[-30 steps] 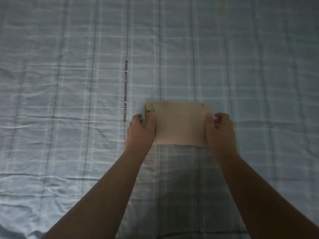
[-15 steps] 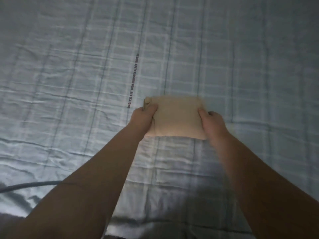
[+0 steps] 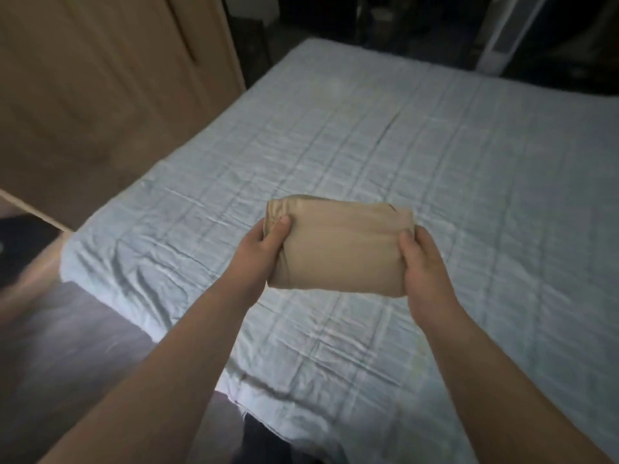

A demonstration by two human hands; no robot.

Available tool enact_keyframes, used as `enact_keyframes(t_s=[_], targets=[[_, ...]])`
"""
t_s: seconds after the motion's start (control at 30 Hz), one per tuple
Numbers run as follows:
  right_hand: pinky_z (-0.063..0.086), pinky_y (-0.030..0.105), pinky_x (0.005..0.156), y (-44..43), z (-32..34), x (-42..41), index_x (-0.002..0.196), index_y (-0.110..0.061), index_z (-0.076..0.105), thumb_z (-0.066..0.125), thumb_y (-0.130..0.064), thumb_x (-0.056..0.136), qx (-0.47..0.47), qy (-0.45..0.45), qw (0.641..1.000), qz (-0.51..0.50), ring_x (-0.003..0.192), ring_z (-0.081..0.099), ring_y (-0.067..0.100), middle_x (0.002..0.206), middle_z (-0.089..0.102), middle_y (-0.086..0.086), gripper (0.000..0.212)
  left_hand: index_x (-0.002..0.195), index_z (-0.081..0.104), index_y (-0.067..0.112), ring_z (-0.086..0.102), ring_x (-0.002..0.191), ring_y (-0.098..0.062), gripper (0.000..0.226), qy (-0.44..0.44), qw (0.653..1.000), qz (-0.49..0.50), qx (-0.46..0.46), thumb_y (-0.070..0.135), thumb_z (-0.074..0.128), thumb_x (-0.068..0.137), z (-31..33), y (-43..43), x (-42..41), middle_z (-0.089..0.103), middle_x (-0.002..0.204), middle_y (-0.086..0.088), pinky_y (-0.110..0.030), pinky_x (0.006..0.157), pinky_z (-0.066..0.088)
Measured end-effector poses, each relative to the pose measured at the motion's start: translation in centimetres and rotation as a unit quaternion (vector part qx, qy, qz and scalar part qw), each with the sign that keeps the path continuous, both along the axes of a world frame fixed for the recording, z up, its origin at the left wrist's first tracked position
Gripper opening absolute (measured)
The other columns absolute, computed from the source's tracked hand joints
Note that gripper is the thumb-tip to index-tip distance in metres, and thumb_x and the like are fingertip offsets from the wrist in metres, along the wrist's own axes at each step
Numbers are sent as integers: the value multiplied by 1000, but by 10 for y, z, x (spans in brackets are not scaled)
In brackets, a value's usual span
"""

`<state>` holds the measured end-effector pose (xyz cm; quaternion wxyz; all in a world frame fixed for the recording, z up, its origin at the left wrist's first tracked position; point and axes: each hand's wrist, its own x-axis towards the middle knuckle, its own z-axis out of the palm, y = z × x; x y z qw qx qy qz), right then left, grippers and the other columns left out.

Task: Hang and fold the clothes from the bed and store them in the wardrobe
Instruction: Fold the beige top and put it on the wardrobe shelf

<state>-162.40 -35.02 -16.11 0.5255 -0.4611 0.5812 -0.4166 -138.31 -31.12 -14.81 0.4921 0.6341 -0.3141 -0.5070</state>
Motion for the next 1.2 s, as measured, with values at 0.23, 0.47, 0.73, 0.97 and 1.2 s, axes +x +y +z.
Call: enact_keyframes(t_s=[0.23,0.47,0.73,0.97,1.2], targets=[[43,28,76,29,113,125,112,-28,54,40,-39,101,-141,2,984,108,91,59,2,105,63,-8,21,123,66,32,66,114,-13,38,-41,986,137,-91,53,63,92,113,92,96,72,119,8,-43,106,48],[41,21,74,89,165,302,120,-31,52,38,-39,105,-197,-5,946,258,90,55,-8,107,60,-16,22,105,71,38,69,105,-15,39,-121,919,347,-139,65,64,77,163,209,233,75,106,7,-48,101,51],[32,19,82,187,193,556,119,-32,48,39,-36,105,-246,-28,891,382,97,49,7,101,54,-16,17,92,66,12,57,71,-6,25,-141,826,513,-185,37,63,97,175,347,431,62,79,2,-22,65,47],[30,19,80,244,211,741,128,-30,50,38,-38,105,-251,-45,863,436,100,47,9,101,52,-15,27,90,67,17,61,71,-3,26,-180,790,561,-169,42,62,96,192,420,587,67,76,10,-26,70,50],[37,7,63,236,208,874,108,-30,52,41,-43,102,-254,-37,851,458,81,53,-10,92,58,-21,18,93,61,1,51,70,-9,44,-223,778,572,-132,45,59,97,197,417,713,58,79,-3,-18,60,41]])
